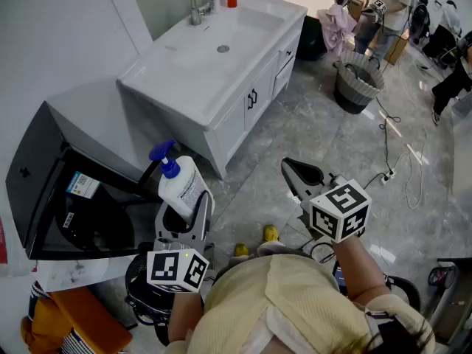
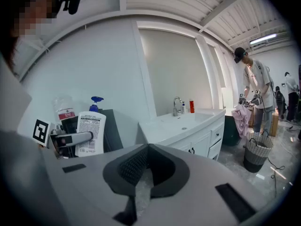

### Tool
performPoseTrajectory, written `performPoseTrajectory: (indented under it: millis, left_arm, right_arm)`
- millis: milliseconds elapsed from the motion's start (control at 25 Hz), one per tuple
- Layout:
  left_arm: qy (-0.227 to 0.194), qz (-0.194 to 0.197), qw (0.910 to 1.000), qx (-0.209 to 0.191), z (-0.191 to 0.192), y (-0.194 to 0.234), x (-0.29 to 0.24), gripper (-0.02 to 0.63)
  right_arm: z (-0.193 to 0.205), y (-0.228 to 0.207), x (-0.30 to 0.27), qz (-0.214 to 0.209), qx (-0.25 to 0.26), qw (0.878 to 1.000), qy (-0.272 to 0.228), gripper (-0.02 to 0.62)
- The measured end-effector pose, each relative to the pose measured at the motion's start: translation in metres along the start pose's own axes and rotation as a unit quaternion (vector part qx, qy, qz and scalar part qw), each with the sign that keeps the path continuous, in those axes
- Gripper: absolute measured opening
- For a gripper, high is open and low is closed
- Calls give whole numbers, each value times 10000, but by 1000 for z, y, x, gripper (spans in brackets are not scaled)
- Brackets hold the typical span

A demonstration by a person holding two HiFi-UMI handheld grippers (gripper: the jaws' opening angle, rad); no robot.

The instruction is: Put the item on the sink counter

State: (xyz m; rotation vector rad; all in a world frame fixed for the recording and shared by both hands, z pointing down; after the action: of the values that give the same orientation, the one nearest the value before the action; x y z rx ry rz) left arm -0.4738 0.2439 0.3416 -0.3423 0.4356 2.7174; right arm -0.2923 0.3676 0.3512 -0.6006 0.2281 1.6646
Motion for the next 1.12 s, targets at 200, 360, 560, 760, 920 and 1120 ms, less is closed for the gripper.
performPoseTrajectory:
  millis: [200, 360, 560, 760, 920, 1120]
  left_arm:
    - [-2, 17, 10000, -11, -4, -3, -6, 290]
    - [8, -12, 10000, 5, -4, -5, -14, 290]
    - [-23, -58, 10000, 52, -8, -8, -31, 290]
    - [-49, -149, 9999, 49, -12, -13, -51, 290]
    - [-45, -206, 9997, 109, -10, -21, -66, 290]
    - [-24, -272, 9995, 170, -10, -28, -84, 290]
  right_arm:
    - [-4, -7, -4, 5, -11, 10000, -13, 25]
    - [-9, -17, -7, -63, -69, 10000, -5, 26]
    - [-13, -34, -12, -137, -25, 9999, 56, 26]
    - [-17, -55, -16, -231, 115, 9996, 120, 26]
    - [-17, -76, -17, -257, 161, 9994, 171, 26]
    - [-14, -93, -25, -387, 178, 9987, 266, 26]
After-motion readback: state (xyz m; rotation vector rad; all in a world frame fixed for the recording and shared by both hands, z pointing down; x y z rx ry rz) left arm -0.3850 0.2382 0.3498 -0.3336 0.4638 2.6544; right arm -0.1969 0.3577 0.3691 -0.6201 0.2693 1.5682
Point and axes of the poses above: the fingertips, and each gripper's own axes: x backward along the fingers, y to its left, z out of its underside, the point moved 2 cm from there along x, backward along the fingers, and after that the axes turned 10 degrees about y, right-handed, at the moved point
